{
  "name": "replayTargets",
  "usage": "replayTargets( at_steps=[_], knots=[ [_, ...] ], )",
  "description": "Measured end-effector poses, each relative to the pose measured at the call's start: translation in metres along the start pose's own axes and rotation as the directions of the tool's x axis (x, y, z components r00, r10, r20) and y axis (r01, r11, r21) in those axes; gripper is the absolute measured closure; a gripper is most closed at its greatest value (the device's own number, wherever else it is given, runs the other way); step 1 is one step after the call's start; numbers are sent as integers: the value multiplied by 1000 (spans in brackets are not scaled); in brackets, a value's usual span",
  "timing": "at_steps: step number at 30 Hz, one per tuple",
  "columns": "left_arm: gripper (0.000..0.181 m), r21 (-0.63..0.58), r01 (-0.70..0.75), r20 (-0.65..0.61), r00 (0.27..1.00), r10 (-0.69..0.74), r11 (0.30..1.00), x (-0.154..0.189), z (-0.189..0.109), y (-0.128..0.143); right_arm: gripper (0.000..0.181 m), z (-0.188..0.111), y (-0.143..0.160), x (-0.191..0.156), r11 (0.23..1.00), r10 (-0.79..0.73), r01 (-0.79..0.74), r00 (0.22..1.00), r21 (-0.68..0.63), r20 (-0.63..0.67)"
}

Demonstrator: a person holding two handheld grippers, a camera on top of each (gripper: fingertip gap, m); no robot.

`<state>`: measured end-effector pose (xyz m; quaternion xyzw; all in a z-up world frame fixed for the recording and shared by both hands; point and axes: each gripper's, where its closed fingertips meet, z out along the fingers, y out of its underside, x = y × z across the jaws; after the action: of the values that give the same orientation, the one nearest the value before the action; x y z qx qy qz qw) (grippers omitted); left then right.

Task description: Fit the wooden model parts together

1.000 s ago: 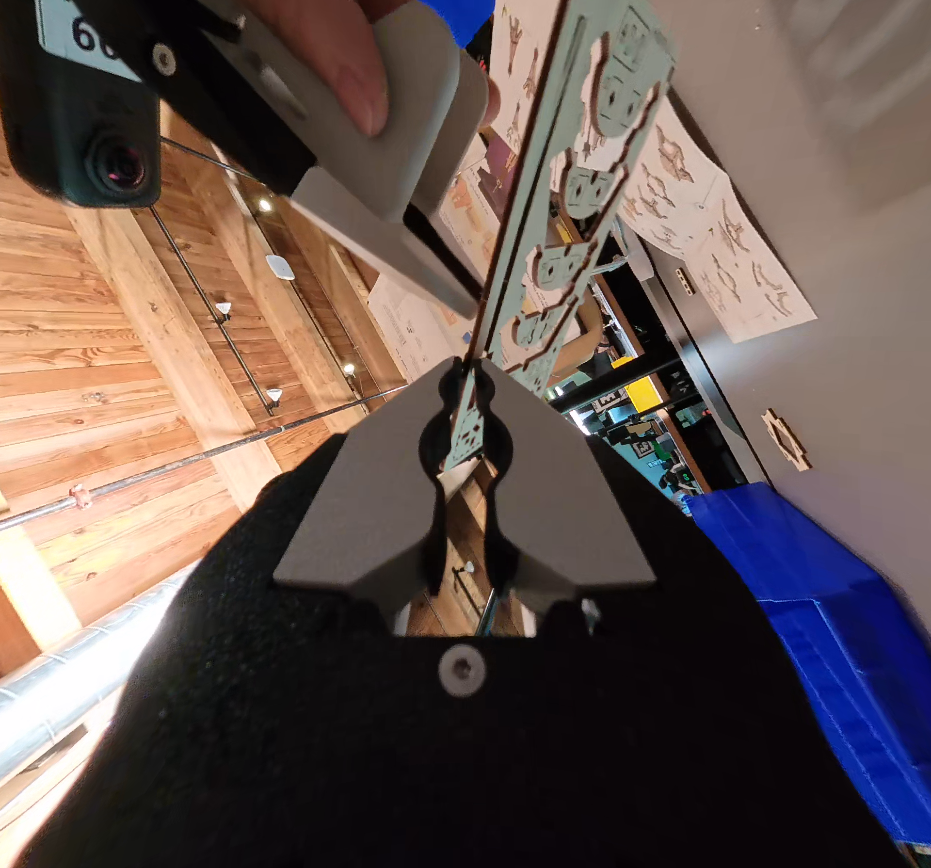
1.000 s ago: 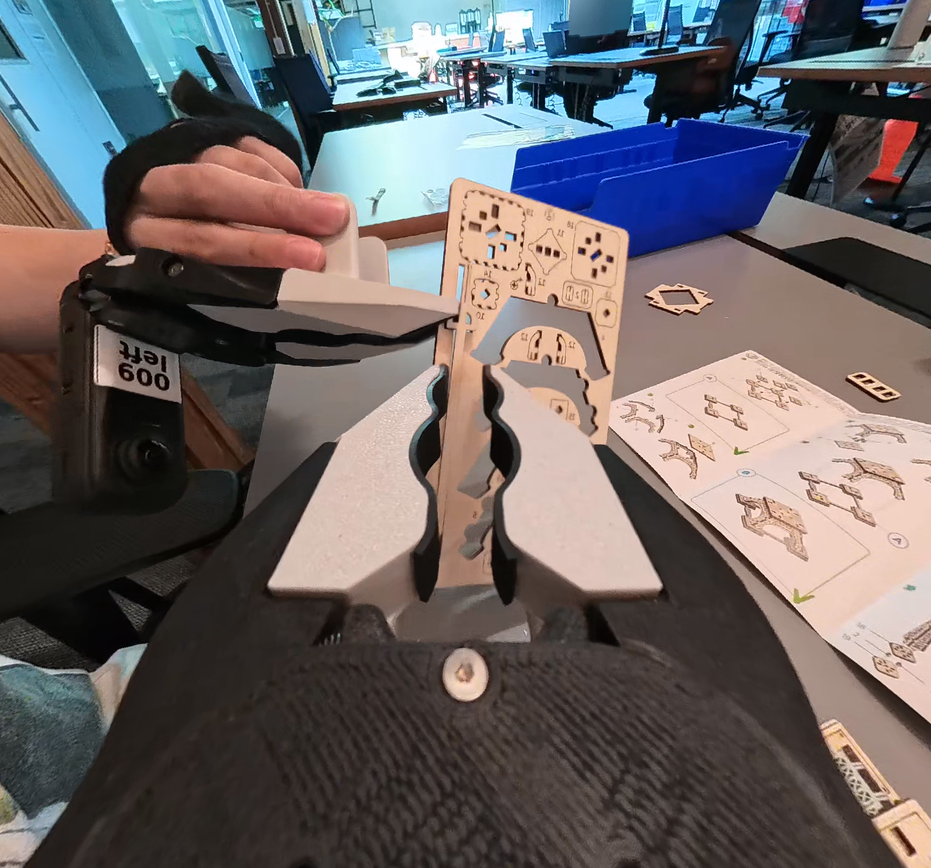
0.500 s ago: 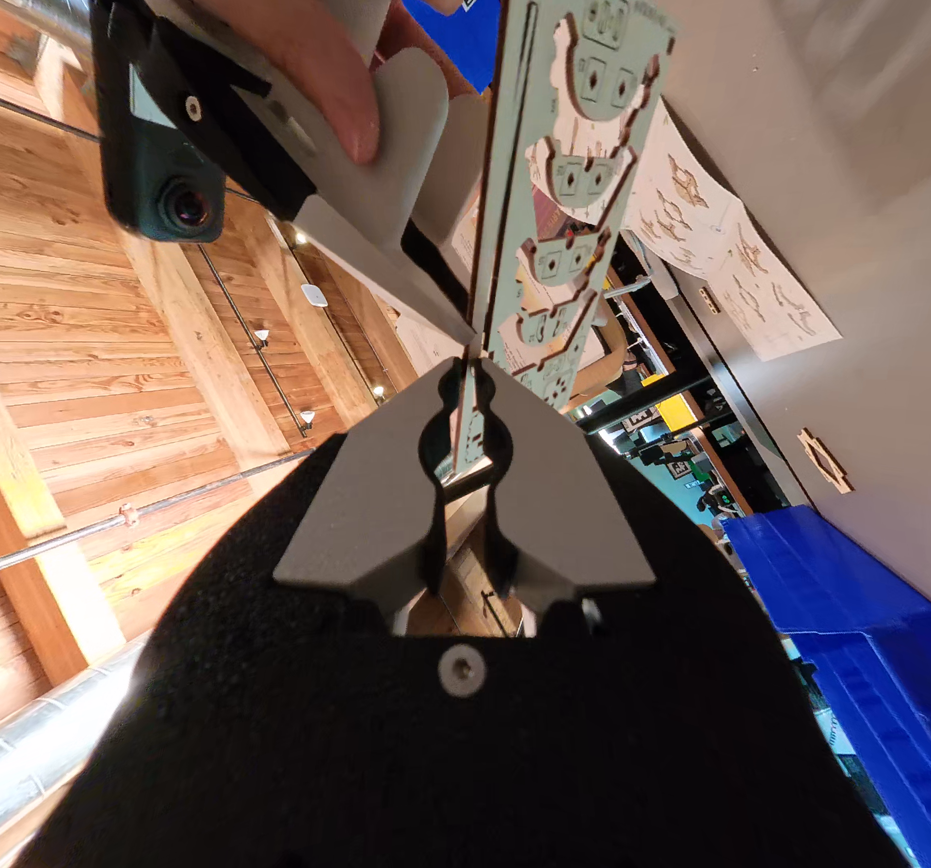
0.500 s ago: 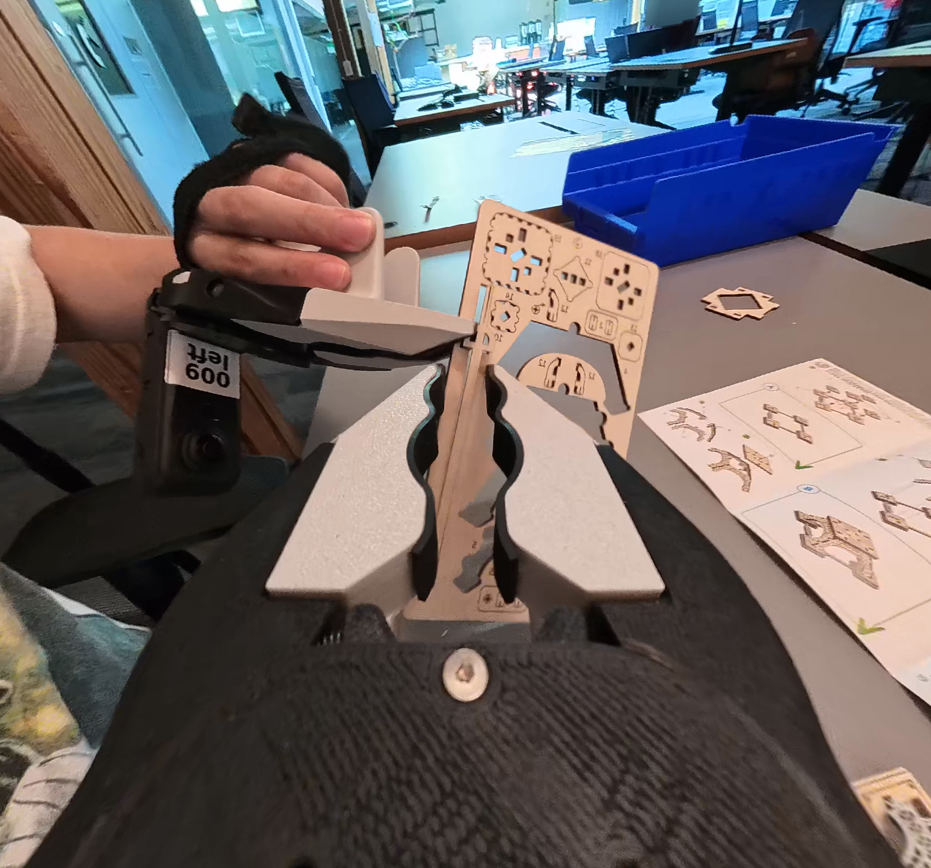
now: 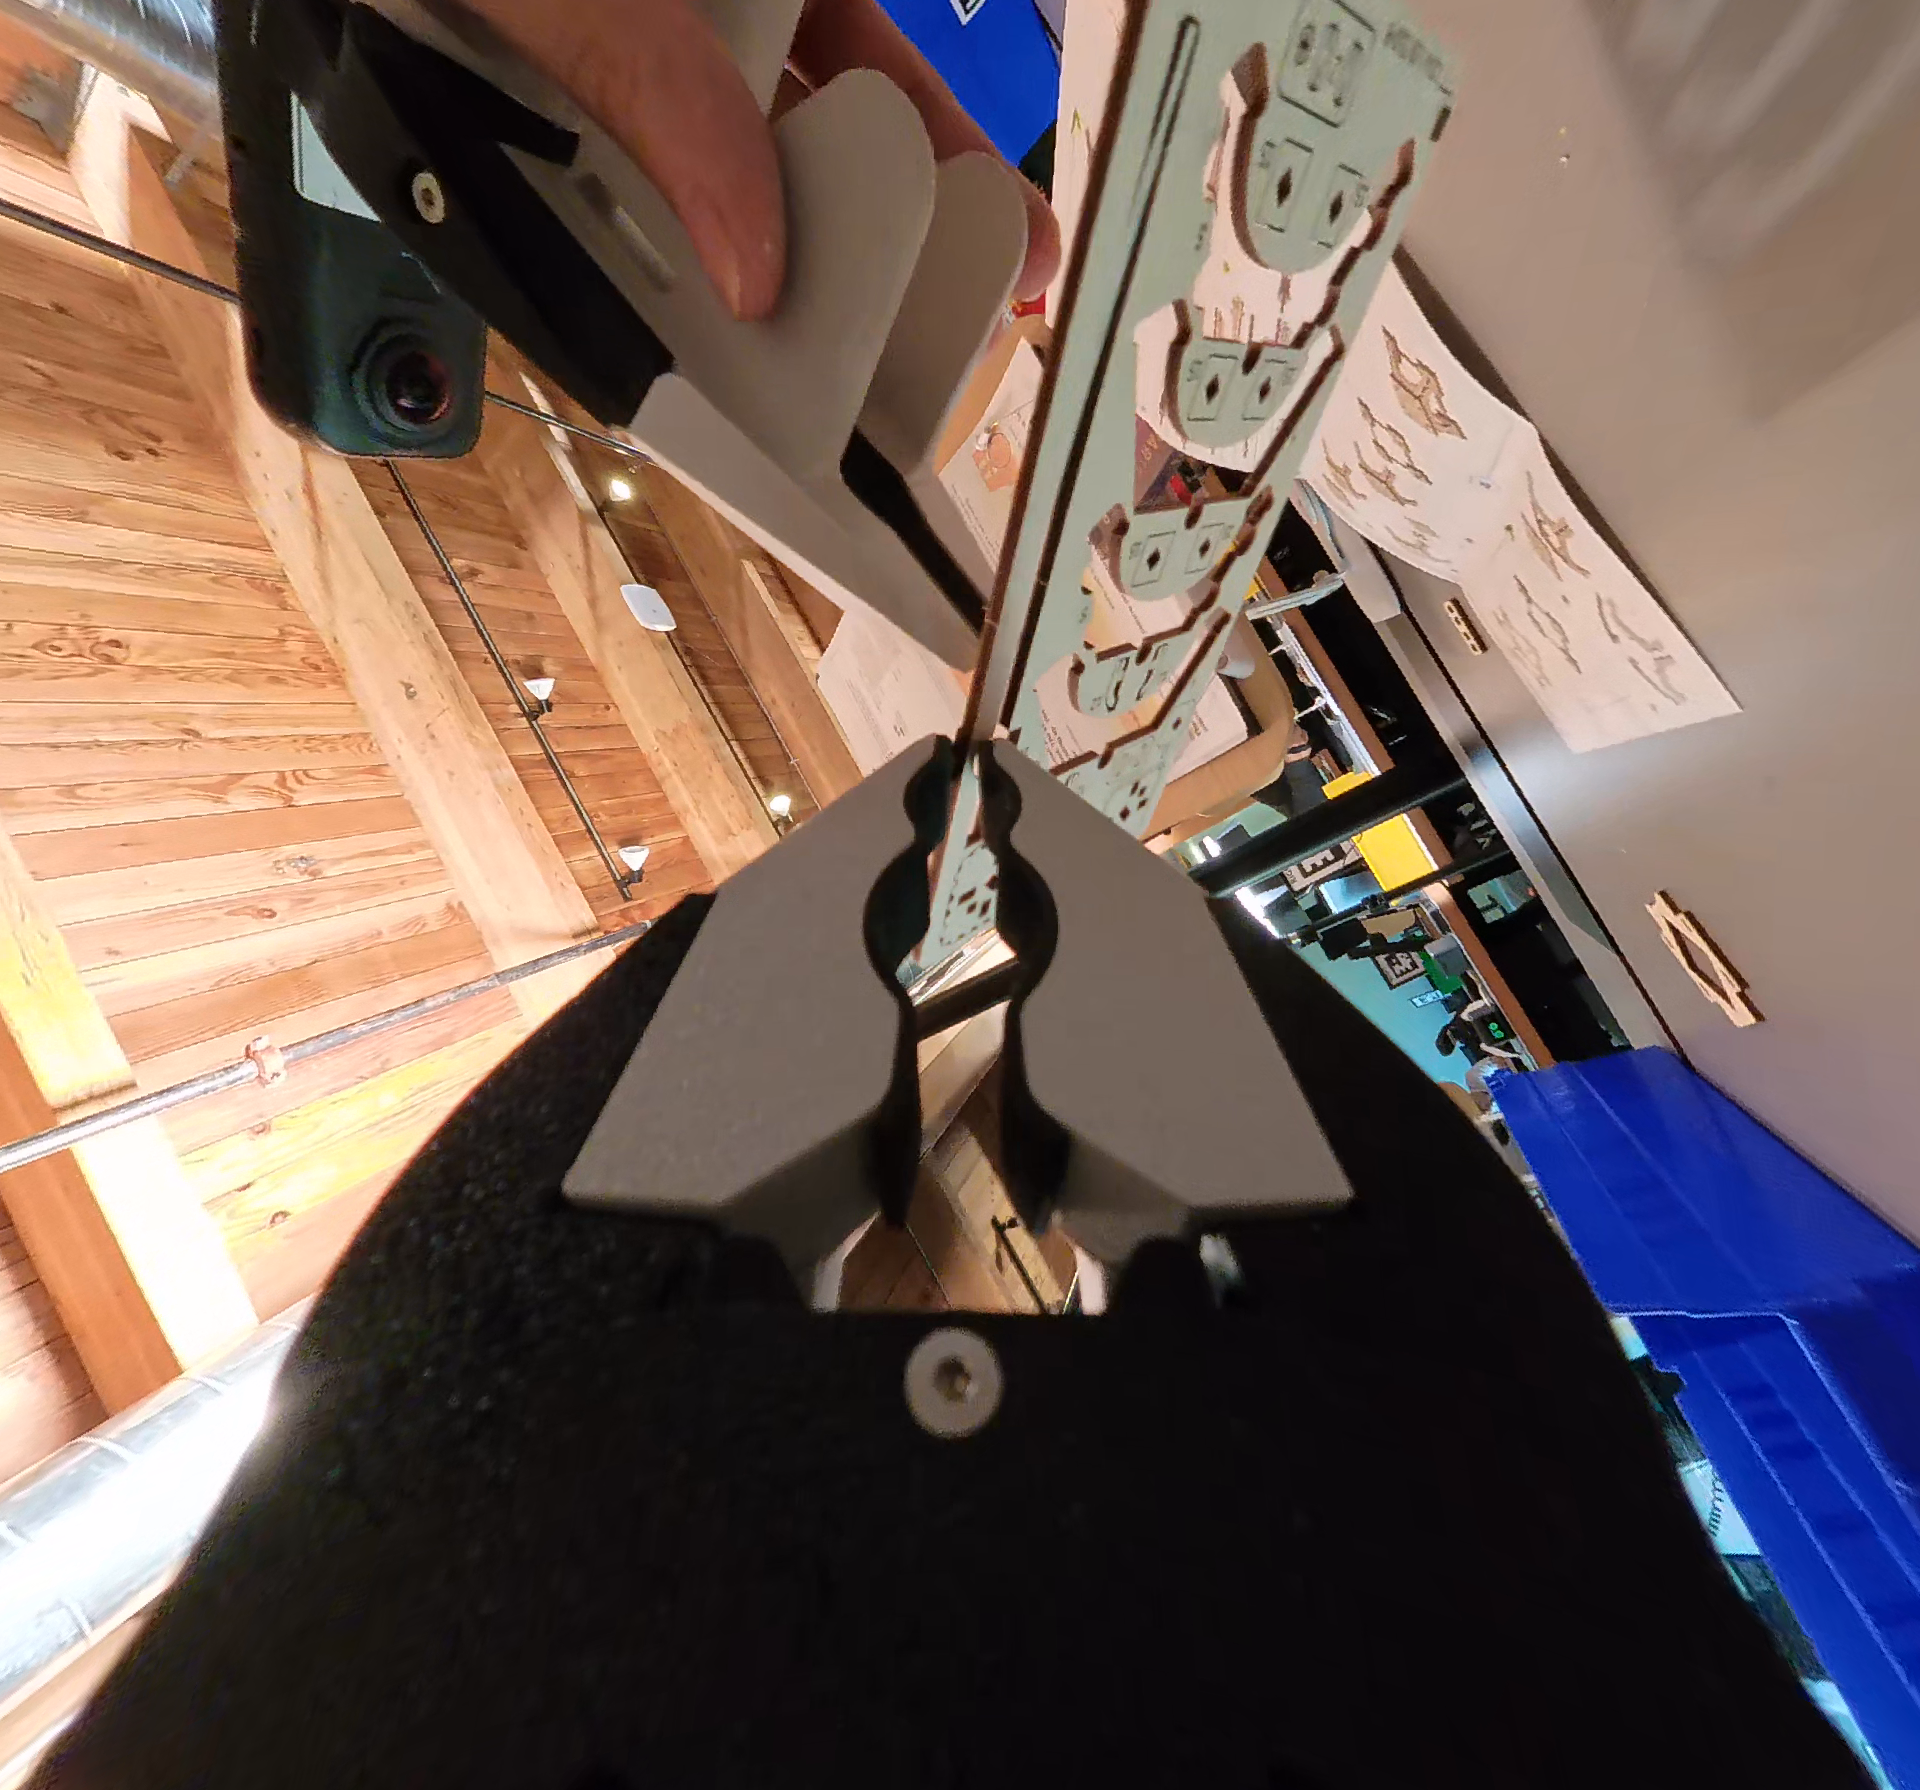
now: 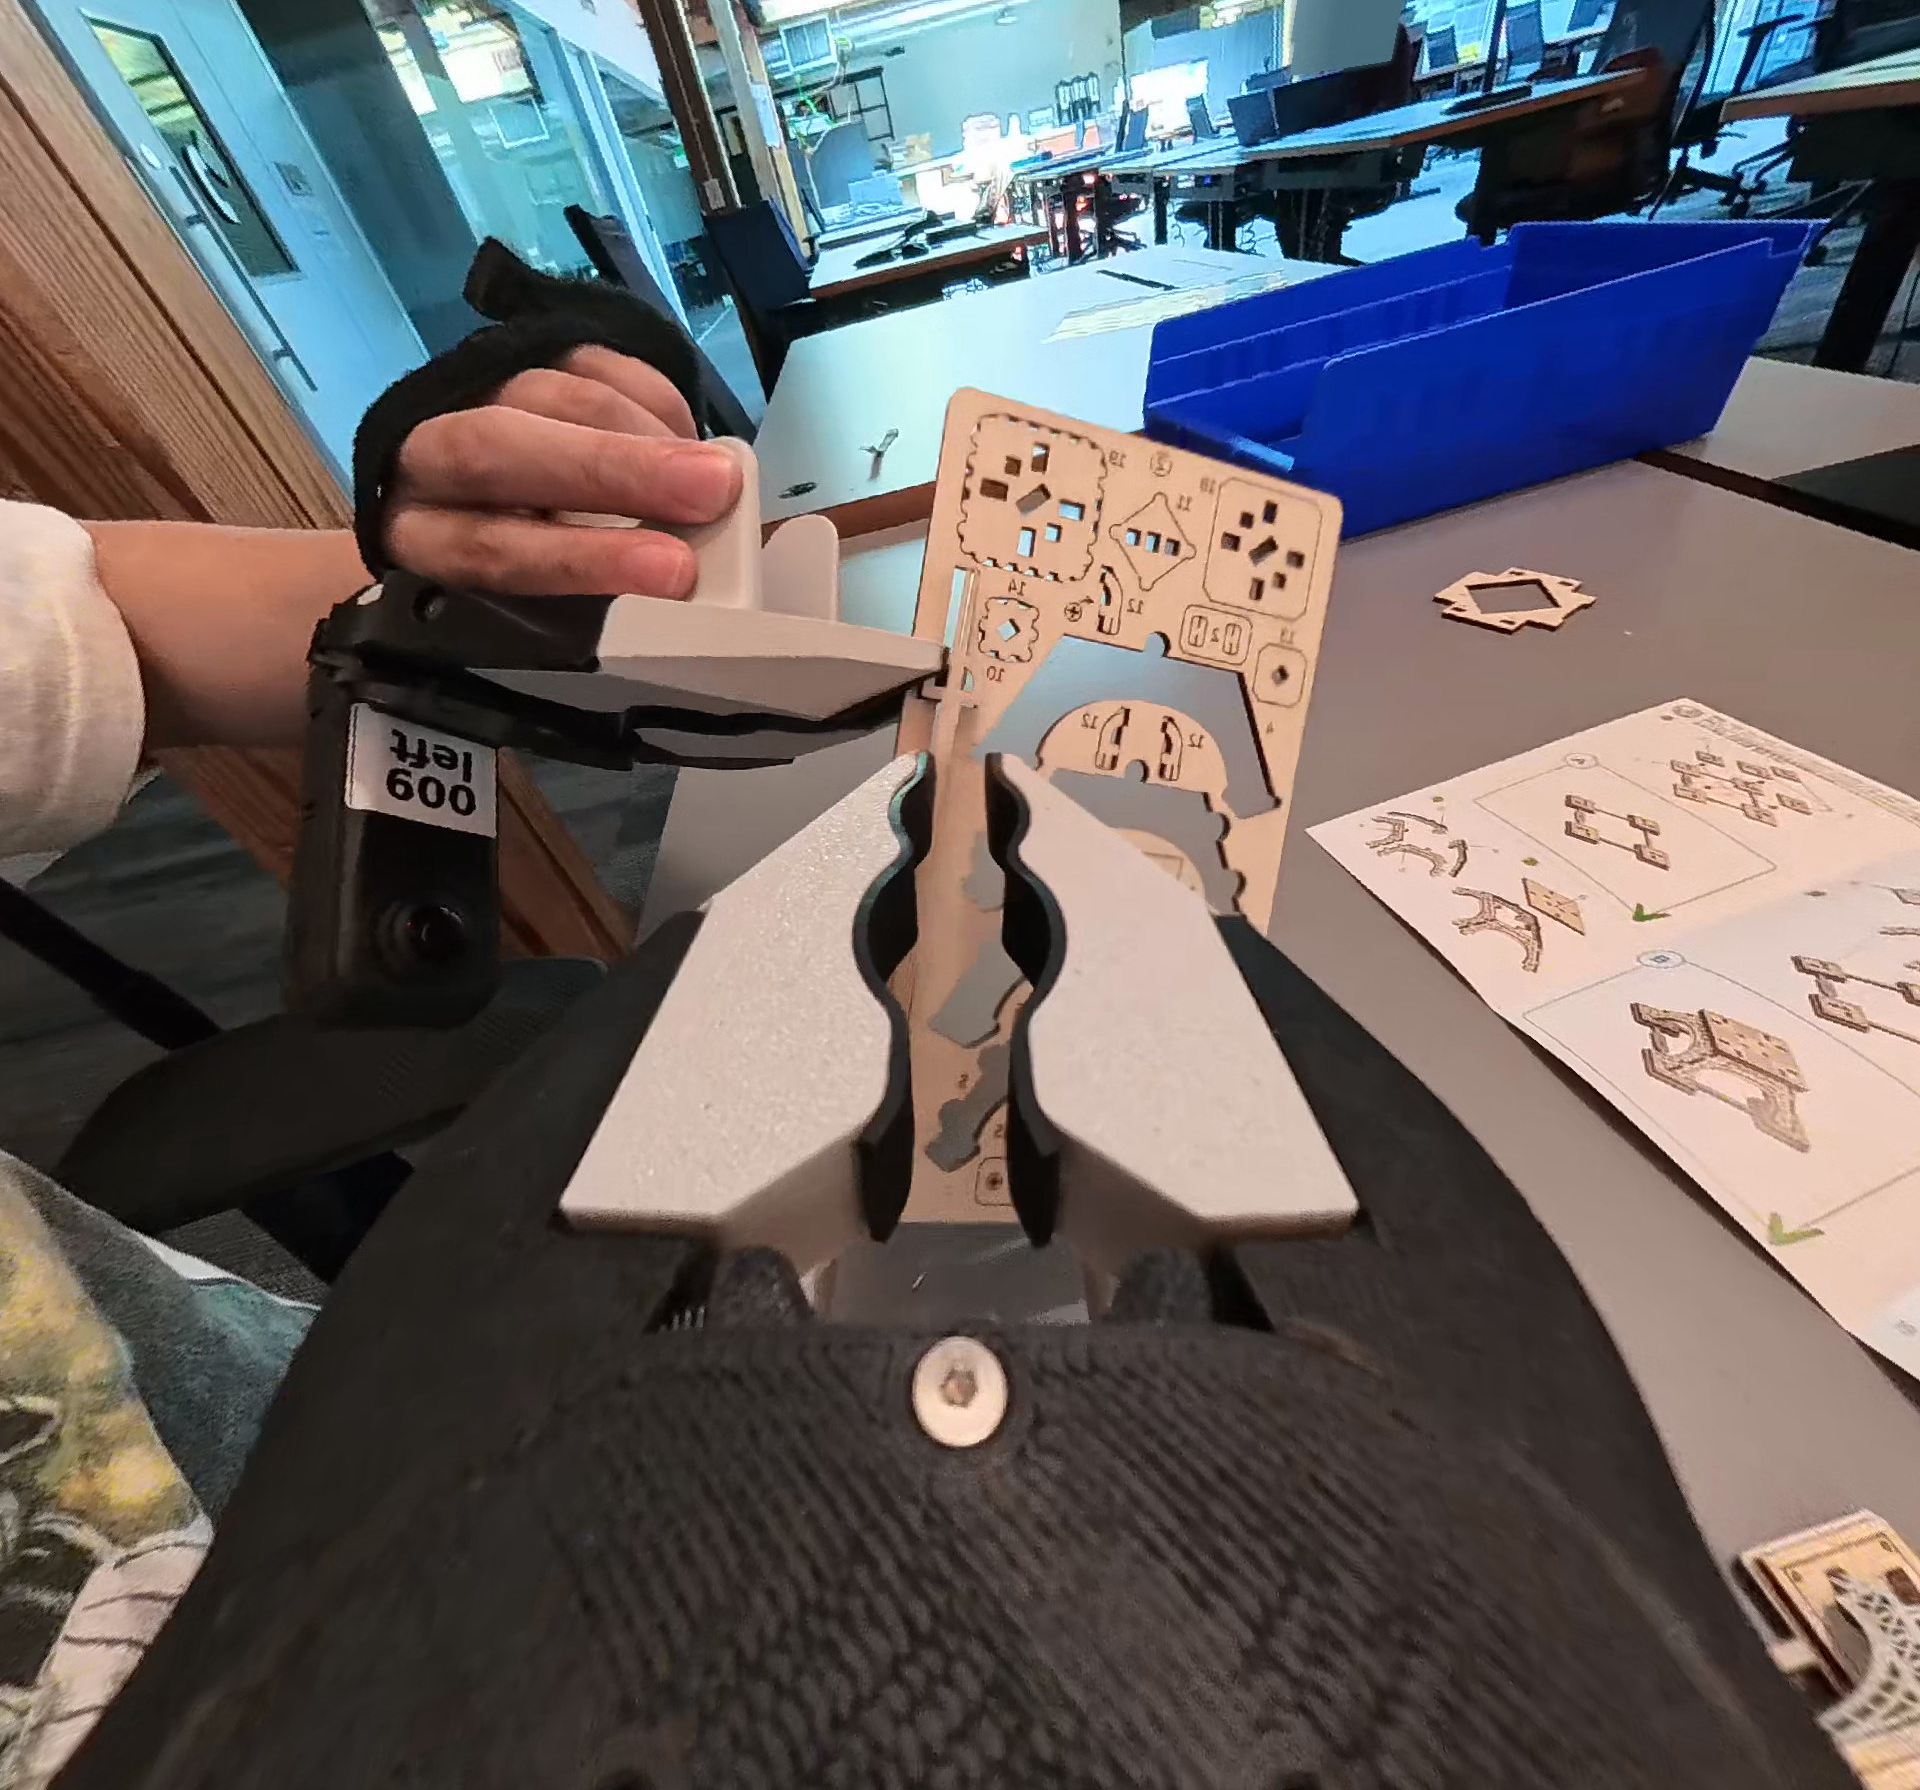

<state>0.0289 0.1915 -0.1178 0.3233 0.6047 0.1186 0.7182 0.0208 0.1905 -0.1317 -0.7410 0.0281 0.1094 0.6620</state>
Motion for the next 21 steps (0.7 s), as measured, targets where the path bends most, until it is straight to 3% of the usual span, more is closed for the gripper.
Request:
replayTargets(
  at_steps=[5, 13, 18, 21],
  knots=[
    [179, 3, -2, 0, 1000, 2, 1000, 1, 0, 0, 170, -1, -2, -6, 1000, 18, -19, 999, 14, 42],
    [179, 11, -9, 4, 1000, 9, 1000, 1, 1, -4, 180, 0, 0, -2, 1000, 18, -18, 1000, 8, 18],
    [180, 17, -15, 18, 1000, 15, 1000, 0, 0, -5, 173, -1, 0, -3, 999, 30, -30, 999, 17, 34],
    [179, 18, -22, 24, 999, 22, 1000, -1, 0, -5, 179, 0, 0, -5, 999, 31, -31, 999, 16, 40]
  ],
)
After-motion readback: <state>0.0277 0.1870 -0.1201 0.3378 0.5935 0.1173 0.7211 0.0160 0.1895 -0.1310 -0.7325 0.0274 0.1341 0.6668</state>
